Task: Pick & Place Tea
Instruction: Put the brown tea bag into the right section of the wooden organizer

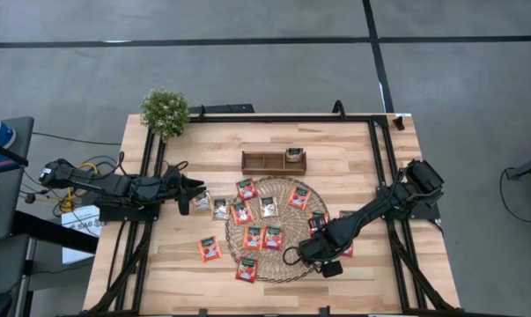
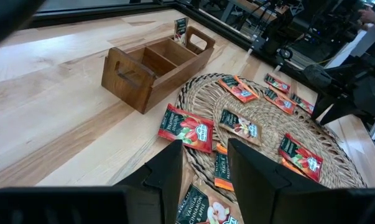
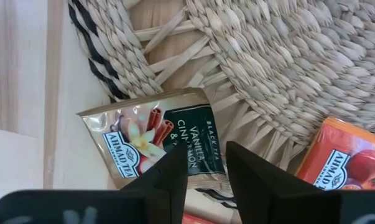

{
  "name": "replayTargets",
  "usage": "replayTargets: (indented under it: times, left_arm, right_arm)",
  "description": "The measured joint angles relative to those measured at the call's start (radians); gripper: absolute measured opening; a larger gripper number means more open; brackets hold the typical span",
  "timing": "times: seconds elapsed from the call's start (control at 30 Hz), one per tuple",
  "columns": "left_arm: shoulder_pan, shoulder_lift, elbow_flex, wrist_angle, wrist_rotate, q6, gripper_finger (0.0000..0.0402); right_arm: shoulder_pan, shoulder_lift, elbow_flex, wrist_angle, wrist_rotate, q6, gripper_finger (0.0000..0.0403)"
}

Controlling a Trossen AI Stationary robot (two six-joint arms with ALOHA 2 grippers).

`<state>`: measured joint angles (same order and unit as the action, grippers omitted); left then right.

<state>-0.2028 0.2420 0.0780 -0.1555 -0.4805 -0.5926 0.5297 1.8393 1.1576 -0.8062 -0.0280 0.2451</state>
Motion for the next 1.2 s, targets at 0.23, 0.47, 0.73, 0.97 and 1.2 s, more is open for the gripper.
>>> replayTargets:
  times: [0.23,0.47,0.73,0.97,1.2]
  left_arm:
    - [0.0,0.0,0.0,0.0,0.0,0.0,0.0119]
    - [0.0,0.0,0.0,0.0,0.0,0.0,0.0119]
    - [0.0,0.0,0.0,0.0,-0.001,0.0,0.0119]
    - [0.0,0.0,0.0,0.0,-0.001,-0.001,0.0119]
    - [0.0,0.0,0.0,0.0,-0.001,-0.002,0.0119]
  right_arm:
    - [-0.006,0.0,0.0,-0.001,-0.007,-0.007,0.0104]
    - [-0.045,0.0,0.0,-0.001,-0.121,-0.034,0.0104]
    - [-0.089,0.0,0.0,-0.036,-0.125,-0.078,0.0104]
    - [-0.096,-0.001,-0.001,-0.054,-0.129,-0.123,0.0104]
    - [-0.058,-0.001,-0.001,-0.049,-0.129,-0.126,0.0105]
